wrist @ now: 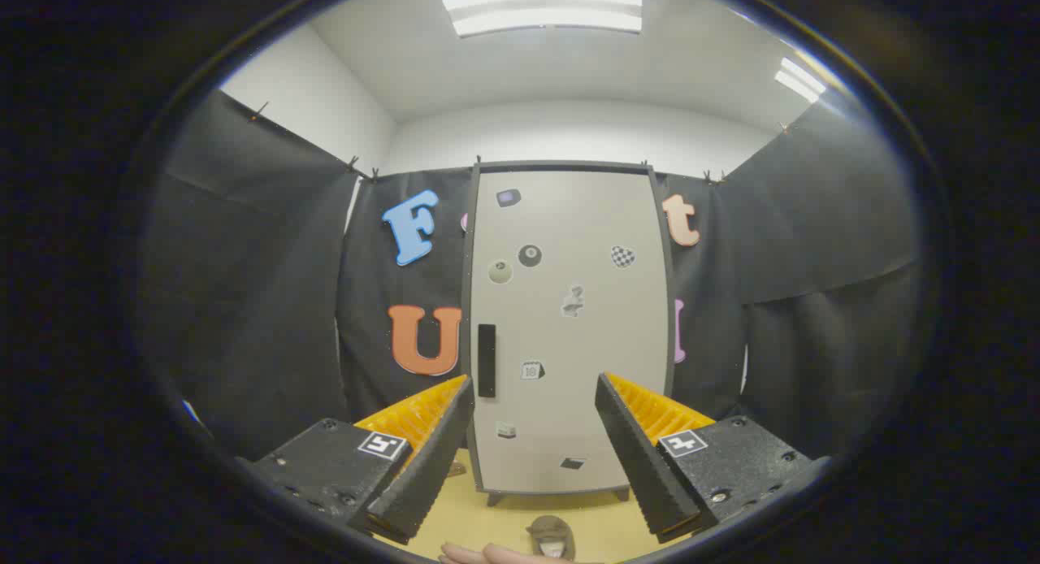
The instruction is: Open the shoe cabinet door, grab the shoes and put them into the shoe cabinet, then close the shoe cabinet door.
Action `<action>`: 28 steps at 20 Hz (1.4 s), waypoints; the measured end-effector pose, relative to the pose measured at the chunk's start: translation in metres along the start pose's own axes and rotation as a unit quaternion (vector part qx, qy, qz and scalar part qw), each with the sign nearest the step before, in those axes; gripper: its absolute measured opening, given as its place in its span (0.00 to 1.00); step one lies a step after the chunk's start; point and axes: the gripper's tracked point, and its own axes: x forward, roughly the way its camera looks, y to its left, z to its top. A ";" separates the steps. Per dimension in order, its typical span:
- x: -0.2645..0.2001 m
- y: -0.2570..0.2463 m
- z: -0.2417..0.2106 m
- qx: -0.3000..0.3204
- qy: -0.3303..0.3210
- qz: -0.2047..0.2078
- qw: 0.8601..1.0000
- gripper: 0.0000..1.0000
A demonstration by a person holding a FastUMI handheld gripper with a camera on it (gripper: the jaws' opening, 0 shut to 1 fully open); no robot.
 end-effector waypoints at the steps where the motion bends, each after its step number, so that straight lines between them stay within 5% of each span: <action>1: -0.002 -0.001 0.002 0.003 -0.004 -0.001 1.000 0.98; 10: 0.018 -0.026 -0.015 0.021 0.005 -0.022 1.000 0.97; 18: 0.083 -0.040 -0.026 0.014 0.022 -0.043 0.999 0.98; 23: 0.127 -0.033 -0.043 0.008 0.058 -0.033 0.998 0.98; 28: 0.179 0.005 -0.044 0.006 0.068 0.020 0.997 0.98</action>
